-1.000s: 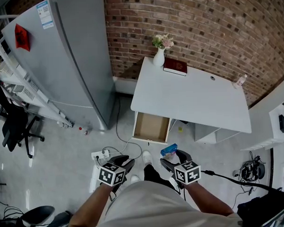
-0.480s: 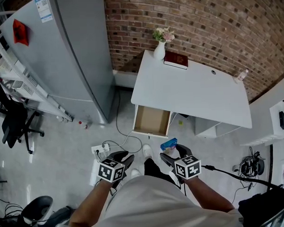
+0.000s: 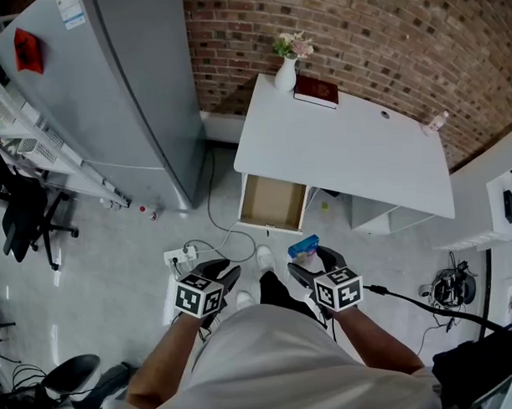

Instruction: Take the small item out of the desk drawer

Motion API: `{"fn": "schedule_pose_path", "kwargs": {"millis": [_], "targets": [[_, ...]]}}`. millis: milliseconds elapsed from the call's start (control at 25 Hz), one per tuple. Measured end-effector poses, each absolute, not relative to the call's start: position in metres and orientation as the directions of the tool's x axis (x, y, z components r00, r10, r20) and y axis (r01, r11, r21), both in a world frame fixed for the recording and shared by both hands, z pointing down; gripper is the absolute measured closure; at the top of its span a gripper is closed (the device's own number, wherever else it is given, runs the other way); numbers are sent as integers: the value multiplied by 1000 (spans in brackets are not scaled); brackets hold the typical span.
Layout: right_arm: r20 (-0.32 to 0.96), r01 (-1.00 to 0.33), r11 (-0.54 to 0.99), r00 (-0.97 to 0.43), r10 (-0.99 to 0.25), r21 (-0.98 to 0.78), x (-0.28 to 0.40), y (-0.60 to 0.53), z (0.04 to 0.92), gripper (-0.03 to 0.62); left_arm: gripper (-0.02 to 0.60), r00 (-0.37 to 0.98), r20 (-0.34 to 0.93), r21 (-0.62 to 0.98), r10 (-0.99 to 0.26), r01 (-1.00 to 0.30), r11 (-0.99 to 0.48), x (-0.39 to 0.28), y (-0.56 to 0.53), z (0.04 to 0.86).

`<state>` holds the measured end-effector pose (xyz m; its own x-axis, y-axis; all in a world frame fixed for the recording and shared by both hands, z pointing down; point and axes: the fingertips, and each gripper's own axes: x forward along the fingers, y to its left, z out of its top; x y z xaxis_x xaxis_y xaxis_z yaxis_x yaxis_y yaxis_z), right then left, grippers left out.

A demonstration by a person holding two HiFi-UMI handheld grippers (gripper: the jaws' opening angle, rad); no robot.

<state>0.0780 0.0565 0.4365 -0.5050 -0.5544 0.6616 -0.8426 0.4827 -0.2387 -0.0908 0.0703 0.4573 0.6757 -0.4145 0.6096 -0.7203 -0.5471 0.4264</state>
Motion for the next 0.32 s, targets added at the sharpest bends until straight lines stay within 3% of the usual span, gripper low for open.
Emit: {"fn": "schedule_pose_path", "kwargs": {"millis": [320], "targets": [[664,-841,486,-506,-551,-238,83,49,441,223,436,676,616,433,-404,-719,-543,-83,67,465]]}}
